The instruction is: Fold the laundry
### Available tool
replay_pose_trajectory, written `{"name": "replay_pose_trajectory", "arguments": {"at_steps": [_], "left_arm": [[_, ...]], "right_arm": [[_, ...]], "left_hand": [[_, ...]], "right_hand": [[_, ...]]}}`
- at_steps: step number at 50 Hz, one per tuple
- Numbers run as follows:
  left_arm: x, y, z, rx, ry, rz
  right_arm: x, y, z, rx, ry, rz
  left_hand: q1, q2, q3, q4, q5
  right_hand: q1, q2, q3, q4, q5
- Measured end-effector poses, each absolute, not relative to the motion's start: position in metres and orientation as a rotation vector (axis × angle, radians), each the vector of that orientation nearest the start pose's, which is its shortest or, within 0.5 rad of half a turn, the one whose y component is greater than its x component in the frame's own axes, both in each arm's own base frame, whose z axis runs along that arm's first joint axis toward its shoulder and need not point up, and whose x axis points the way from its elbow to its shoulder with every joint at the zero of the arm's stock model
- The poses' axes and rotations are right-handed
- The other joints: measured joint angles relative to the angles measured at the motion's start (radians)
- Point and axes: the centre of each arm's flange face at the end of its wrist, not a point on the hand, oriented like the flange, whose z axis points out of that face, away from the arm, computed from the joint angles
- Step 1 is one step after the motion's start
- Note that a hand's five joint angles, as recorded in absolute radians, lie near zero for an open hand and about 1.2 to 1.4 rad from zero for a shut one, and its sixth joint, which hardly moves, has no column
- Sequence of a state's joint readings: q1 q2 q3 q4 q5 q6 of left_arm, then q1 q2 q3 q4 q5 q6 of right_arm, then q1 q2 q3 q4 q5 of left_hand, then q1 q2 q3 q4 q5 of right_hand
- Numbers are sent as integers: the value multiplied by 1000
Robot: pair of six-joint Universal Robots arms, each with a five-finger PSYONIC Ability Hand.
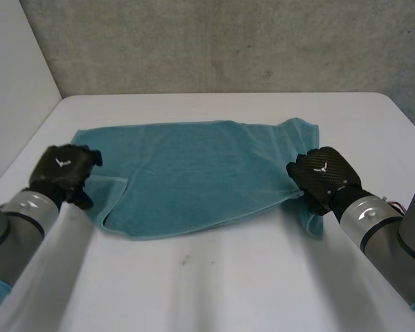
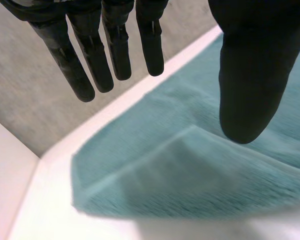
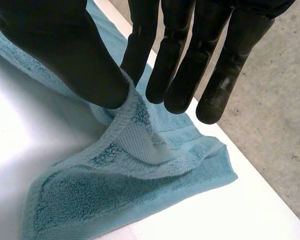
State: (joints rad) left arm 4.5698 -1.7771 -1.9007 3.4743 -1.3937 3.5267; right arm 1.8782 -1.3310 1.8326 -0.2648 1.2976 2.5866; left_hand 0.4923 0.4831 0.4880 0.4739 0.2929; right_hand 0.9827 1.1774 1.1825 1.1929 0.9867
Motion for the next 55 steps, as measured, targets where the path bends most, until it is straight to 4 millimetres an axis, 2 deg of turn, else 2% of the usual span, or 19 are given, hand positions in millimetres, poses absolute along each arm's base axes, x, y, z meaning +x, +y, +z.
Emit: {"name": "replay_pose_trajectory", "arguments": {"at_steps": [3,6,13,17,19,20,25,39,48,55], "left_arm": [[-186,-287,187,827,2252,-2019],[-187,-293,192,943,2218,-2067],[-192,-310,183,1244,2178,-2051],[-194,-330,172,1382,2205,-1913],[-195,-334,170,1406,2213,-1882],[-195,-343,165,1471,2230,-1796],[-197,-358,155,1589,2231,-1654],[-199,-375,137,1635,2175,-1573],[-204,-375,136,1652,2168,-1579],[-208,-373,138,1670,2171,-1576]], "right_arm": [[243,-250,181,-1239,2073,-1913],[243,-250,178,-1240,2076,-1907],[244,-250,172,-1245,2087,-1886],[244,-250,170,-1247,2092,-1876],[244,-250,170,-1247,2093,-1875],[244,-250,169,-1248,2094,-1871],[244,-248,168,-1251,2097,-1863],[245,-247,162,-1270,2104,-1840],[245,-246,162,-1277,2102,-1838],[246,-246,160,-1279,2105,-1833]], "left_hand": [[0,-1,0,-1,0],[0,-3,0,-4,-5],[0,-4,0,-4,-5],[0,-4,0,-4,-5],[0,-4,0,-4,-5],[0,-4,0,-4,-5],[0,-4,0,-4,-5],[-71,-74,-74,-75,-70],[-183,-183,-183,-174,-174],[-183,-185,-183,-175,-177]], "right_hand": [[0,0,0,0,0],[0,0,0,0,0],[0,0,0,0,0],[0,0,0,0,0],[0,0,0,0,0],[0,0,0,0,0],[0,0,0,0,0],[0,0,0,0,0],[0,0,0,0,0],[0,0,0,0,2]]}}
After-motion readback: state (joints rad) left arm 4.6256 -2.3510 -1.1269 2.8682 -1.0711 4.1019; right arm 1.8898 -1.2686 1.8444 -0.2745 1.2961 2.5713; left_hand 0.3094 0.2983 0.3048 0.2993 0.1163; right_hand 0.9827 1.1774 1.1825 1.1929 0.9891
